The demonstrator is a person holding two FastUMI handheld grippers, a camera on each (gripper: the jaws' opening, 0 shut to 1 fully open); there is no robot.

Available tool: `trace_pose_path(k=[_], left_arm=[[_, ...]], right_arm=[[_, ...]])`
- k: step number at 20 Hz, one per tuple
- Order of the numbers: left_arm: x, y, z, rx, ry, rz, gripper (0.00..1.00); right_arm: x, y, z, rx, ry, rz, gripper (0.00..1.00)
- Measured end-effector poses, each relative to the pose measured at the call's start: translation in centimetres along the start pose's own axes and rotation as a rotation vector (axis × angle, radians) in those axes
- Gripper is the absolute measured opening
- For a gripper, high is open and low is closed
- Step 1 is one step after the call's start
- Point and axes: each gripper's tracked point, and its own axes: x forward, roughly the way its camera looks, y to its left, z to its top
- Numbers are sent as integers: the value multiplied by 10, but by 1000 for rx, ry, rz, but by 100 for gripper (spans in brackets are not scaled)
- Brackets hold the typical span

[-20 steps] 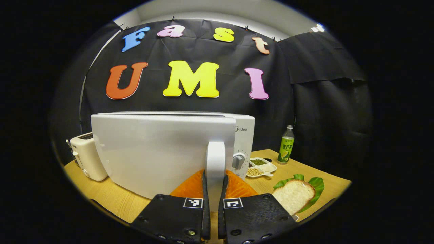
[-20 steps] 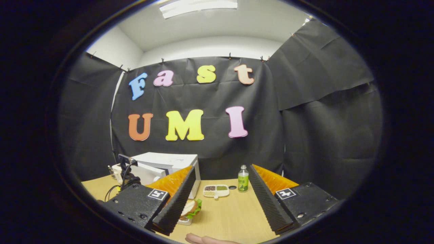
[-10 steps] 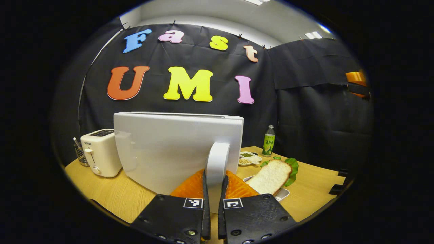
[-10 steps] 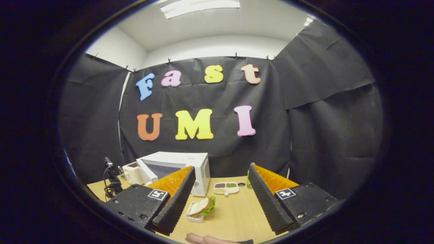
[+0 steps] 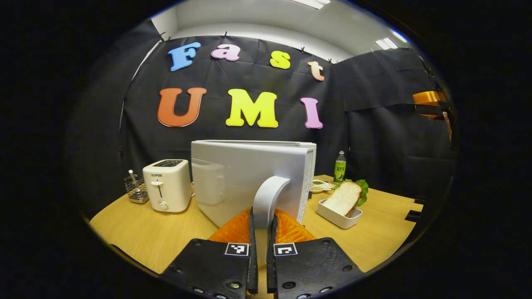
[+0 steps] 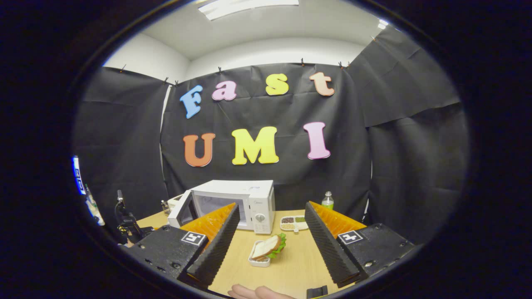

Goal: Open the microwave oven with the left hand, put the food in, and close the microwave oven.

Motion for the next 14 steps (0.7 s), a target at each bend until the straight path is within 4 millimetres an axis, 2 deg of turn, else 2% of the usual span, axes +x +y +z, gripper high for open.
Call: trace_pose_path(k=[1,2,10,14], left_arm=[[-7,12,-1,2,-2,19,7],[-14,23,-1,4,-6,35,7],[-57,122,-6,-18,-3,192,7],[-66,132,-8,-56,-11,162,7]], right_arm=[[-1,5,1,-3,-1,8,100],[-1,10,2,-5,-4,14,91],[1,35,-1,-19,9,37,91],[0,42,-6,-20,14,38,91]])
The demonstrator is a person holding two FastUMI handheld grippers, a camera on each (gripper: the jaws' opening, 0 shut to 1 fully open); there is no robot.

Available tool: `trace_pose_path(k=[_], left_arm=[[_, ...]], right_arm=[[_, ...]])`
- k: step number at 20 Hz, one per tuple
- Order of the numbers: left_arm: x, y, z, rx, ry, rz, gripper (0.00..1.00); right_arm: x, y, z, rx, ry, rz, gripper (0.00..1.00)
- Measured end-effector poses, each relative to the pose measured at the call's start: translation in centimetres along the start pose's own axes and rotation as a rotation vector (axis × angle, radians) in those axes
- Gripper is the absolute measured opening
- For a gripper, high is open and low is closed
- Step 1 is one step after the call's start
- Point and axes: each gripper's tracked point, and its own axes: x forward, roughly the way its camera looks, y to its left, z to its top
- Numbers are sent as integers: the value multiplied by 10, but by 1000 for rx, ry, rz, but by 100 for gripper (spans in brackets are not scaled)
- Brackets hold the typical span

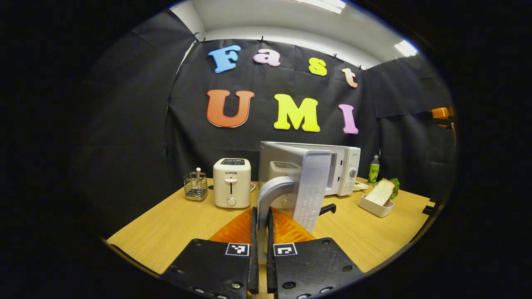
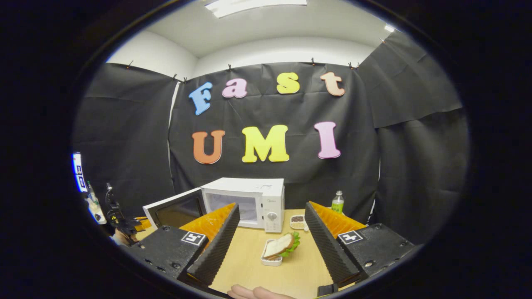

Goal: Open the microwave oven with the left hand, put the food in, and close the microwave oven.

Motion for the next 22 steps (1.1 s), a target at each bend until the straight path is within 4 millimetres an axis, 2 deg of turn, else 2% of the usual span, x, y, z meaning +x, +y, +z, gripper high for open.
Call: trace_pose_path(k=[4,5,7,10,12,13,14,15,16,17,18,19,20,21,22], left_arm=[[-4,-3,-2,9,-2,-56,7],[-3,0,-6,23,15,-59,21],[-4,-12,-7,15,19,-116,50],[-7,-16,-6,-40,30,-140,52],[-18,-2,2,-49,25,-65,57],[-27,4,8,-58,23,-20,98],[-33,8,14,-60,19,29,89],[-44,7,28,-55,-2,71,95],[-51,3,36,-31,-4,101,95],[-57,-2,50,2,-29,127,83],[-62,-10,64,31,-49,150,95],[-68,-22,74,53,-55,151,95],[-71,-35,81,71,-60,152,95],[-74,-46,90,82,-66,155,95],[-78,-56,99,85,-72,157,95]], right_arm=[[3,0,-5,3,13,-6,91],[4,-1,-7,5,18,-12,91],[5,-1,-9,13,22,-14,91],[7,-3,-13,14,29,-21,91],[11,-7,-16,-2,41,-28,91],[13,-9,-18,-8,49,-33,91],[18,-11,-20,-14,65,-34,91],[22,-14,-23,-22,83,-36,100],[28,-17,-24,-31,99,-37,100],[35,-22,-27,-38,122,-41,92],[43,-27,-31,-42,153,-44,92],[51,-32,-38,-38,194,-41,91],[60,-35,-45,-22,242,-31,100],[69,-39,-53,5,291,-19,92],[79,-44,-64,34,350,-6,100]])
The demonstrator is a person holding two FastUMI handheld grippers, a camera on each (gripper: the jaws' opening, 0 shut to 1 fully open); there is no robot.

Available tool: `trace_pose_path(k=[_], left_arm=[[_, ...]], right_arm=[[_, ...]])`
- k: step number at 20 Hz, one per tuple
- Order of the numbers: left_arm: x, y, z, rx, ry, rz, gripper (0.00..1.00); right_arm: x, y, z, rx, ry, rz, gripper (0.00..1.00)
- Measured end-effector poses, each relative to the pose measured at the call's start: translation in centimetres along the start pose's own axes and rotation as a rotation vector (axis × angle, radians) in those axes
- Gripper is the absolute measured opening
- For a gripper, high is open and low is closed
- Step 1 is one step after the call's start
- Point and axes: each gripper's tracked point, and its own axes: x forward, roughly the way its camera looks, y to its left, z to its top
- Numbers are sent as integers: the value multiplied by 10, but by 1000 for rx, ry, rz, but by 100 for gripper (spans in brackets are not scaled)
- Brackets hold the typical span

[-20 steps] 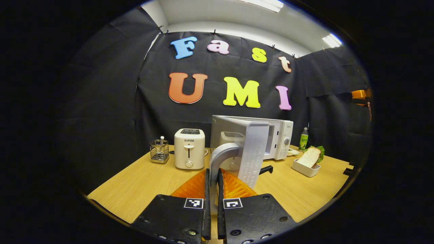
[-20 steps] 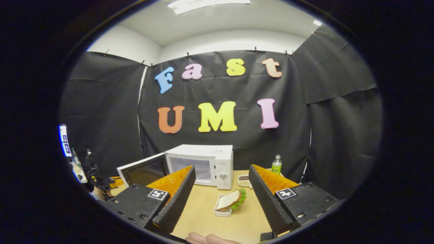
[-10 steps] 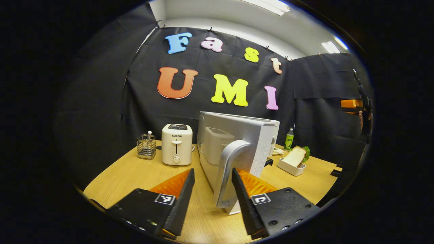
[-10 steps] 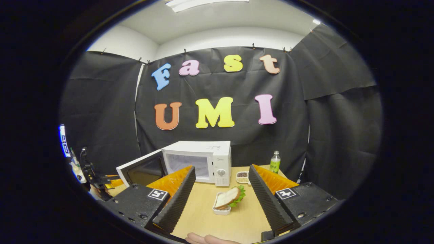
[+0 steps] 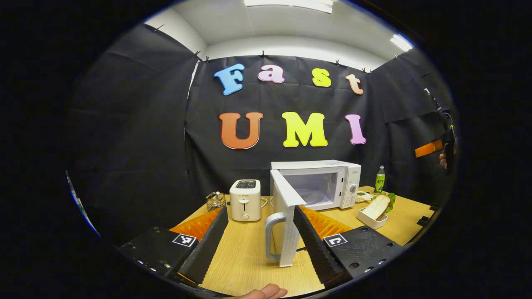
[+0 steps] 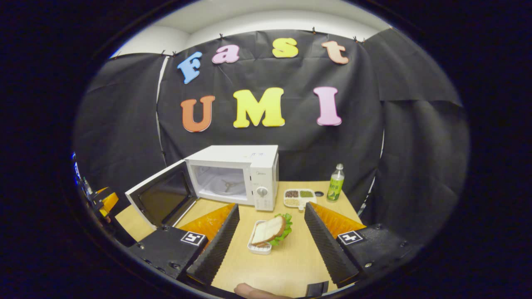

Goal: Open the microwave oven with the left hand, put the food in, and close the microwave oven.

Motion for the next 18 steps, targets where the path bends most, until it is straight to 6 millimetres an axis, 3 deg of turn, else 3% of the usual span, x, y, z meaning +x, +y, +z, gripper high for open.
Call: trace_pose_path(k=[2,3,4,5,6,8,9,11,12,13,16,17,18], left_arm=[[-6,-22,16,-3,-10,-2,95],[-8,-31,26,-12,-25,-4,95],[-8,-43,33,-19,-33,-13,95],[-9,-53,38,-27,-36,-12,95],[-8,-58,42,-29,-41,-9,95],[0,-71,49,-32,-53,-2,95],[6,-75,53,-37,-63,-1,95],[18,-82,52,-54,-51,10,95],[24,-85,52,-70,-42,13,95],[29,-86,53,-86,-38,21,95],[37,-84,54,-124,-20,40,95],[36,-82,54,-133,-18,51,95],[36,-77,56,-136,-23,66,95]], right_arm=[[26,-11,-16,43,125,39,100],[40,-18,-25,62,189,56,92],[54,-25,-33,81,250,73,100],[68,-34,-42,103,308,87,92],[82,-43,-50,127,356,92,100],[110,-54,-66,176,441,137,99],[123,-55,-75,211,480,170,88],[143,-53,-91,279,555,258,86],[151,-52,-99,311,598,303,96],[158,-51,-106,343,632,334,85],[175,-49,-121,397,693,410,82],[176,-46,-126,413,711,440,91],[177,-43,-131,433,727,469,87]])
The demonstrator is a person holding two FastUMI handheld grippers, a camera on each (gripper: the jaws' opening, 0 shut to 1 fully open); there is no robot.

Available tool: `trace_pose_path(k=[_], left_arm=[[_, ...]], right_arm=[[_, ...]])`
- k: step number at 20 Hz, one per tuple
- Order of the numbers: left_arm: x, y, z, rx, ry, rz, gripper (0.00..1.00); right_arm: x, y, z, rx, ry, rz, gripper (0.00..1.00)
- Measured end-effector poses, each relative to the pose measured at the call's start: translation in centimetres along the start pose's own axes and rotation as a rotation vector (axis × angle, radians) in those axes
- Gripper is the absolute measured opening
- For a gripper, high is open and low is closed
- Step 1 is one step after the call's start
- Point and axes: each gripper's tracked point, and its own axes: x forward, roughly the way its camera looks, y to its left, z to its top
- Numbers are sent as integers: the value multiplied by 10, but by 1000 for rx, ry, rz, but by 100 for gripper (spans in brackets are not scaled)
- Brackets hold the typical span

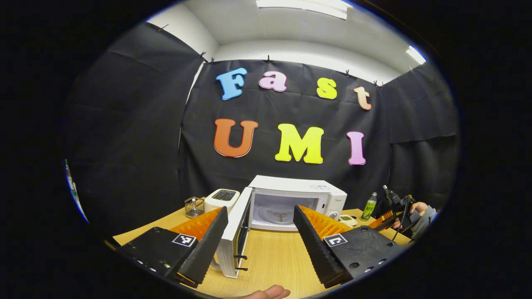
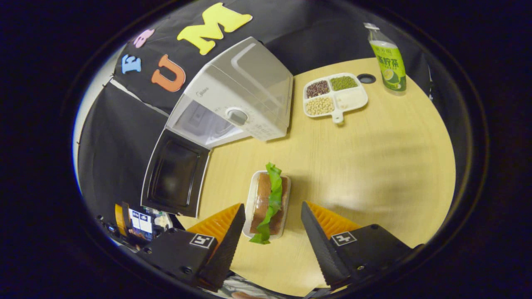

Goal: Open the microwave oven with the left hand, put the food in, and close the microwave oven.

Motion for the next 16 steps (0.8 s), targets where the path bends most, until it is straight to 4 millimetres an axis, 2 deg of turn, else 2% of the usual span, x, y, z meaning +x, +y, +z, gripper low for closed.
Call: trace_pose_path(k=[3,5,6,7,10,11,16], left_arm=[[-6,3,-1,-11,2,2,95],[-10,6,1,-10,-4,0,95],[-13,5,-2,-6,-1,-12,95],[-17,5,-3,2,-2,-22,95],[-28,12,-5,18,-11,-38,95],[-33,14,-8,24,-6,-45,95],[-60,38,-13,28,-20,-52,95]], right_arm=[[7,6,-8,31,28,79,78],[2,10,-7,26,1,76,41],[-2,12,-8,4,-15,57,41],[-7,17,-11,-29,-32,39,30],[-27,43,-19,-130,-92,-4,28],[-34,54,-23,-160,-112,-12,36],[-56,117,-43,-345,-228,-92,36]])
